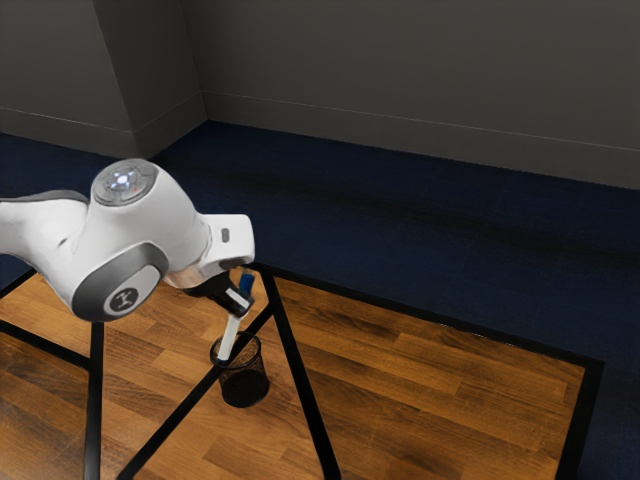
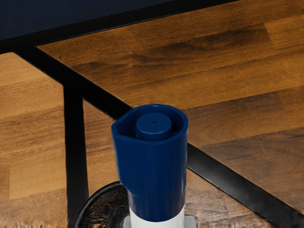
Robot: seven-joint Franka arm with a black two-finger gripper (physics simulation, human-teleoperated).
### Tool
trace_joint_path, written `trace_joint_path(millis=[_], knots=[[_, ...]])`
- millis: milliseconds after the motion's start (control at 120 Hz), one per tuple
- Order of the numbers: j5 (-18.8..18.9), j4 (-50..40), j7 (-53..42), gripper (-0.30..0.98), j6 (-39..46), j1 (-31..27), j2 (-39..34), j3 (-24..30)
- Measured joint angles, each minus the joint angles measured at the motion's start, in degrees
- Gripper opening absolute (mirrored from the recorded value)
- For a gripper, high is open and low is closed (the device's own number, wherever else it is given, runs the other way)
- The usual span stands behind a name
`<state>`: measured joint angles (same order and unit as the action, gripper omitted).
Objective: Put the marker into the pen holder.
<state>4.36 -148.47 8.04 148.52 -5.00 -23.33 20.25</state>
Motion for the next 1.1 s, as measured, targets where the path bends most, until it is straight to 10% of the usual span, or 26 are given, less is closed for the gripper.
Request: trace_joint_path(millis=[742,1100], knots=[[7.0,3.3,3.6,-0.1,6.8,-6.7,10.4,-0.1],[4.9,9.9,2.0,0.51,4.4,-6.3,2.9,-4.7]])
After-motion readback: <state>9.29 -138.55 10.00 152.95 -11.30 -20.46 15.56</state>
